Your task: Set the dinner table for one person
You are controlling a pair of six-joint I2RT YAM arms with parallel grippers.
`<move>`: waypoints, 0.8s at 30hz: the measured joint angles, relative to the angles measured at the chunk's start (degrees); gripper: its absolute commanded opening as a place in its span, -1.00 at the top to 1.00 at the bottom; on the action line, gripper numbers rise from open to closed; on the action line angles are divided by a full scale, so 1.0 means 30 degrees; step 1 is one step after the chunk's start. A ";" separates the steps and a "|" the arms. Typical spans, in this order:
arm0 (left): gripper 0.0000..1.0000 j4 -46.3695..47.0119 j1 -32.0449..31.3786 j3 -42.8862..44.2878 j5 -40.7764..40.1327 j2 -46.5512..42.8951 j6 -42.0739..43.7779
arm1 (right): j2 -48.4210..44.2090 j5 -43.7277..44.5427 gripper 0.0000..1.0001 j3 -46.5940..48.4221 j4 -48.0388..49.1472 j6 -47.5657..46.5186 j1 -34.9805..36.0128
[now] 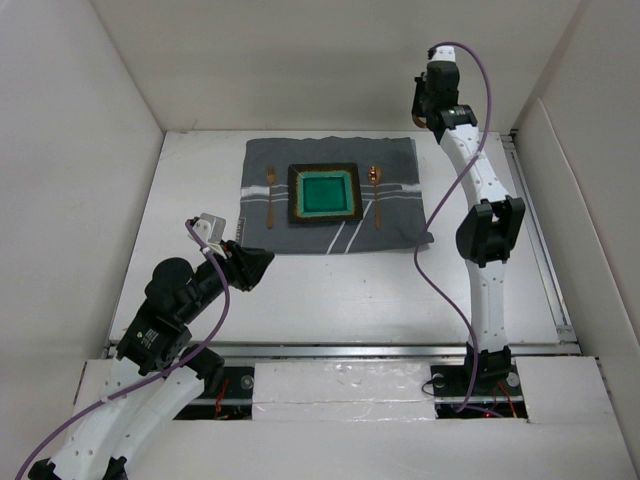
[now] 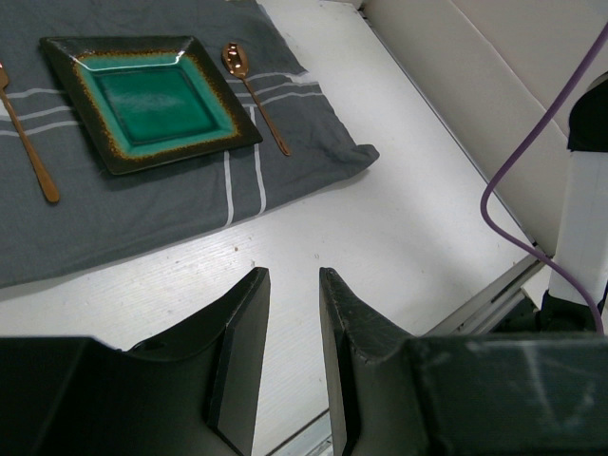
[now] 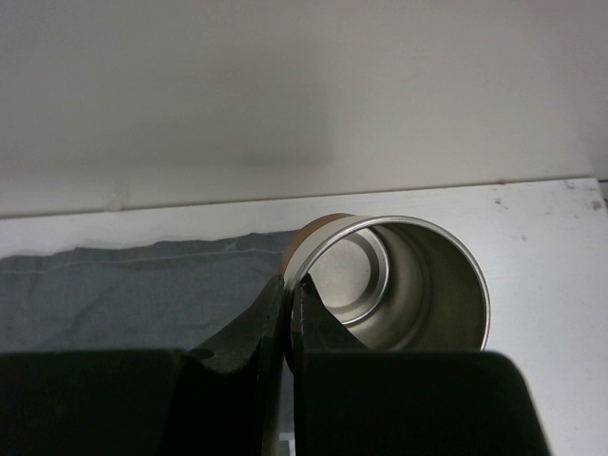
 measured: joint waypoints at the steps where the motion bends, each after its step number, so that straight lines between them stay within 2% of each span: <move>1: 0.50 0.0000 0.0000 0.0000 -0.0066 0.0007 -0.0007 | 0.0670 -0.0007 1.00 0.0736 -0.0153 -0.0226 0.0277; 11: 0.50 -0.0007 0.0000 -0.0007 -0.0488 0.0160 -0.0007 | 0.4641 -0.0823 1.00 0.1909 -0.1545 -0.1064 0.1581; 21: 0.50 -0.0007 0.0000 0.0000 -0.0583 0.0284 -0.0007 | 0.5034 -0.1064 1.00 0.2004 -0.1443 -0.1188 0.1596; 24: 0.50 -0.0007 0.0000 -0.0007 -0.0576 0.0299 -0.0007 | 0.5668 -0.1005 0.96 0.2878 -0.1523 -0.1239 0.1596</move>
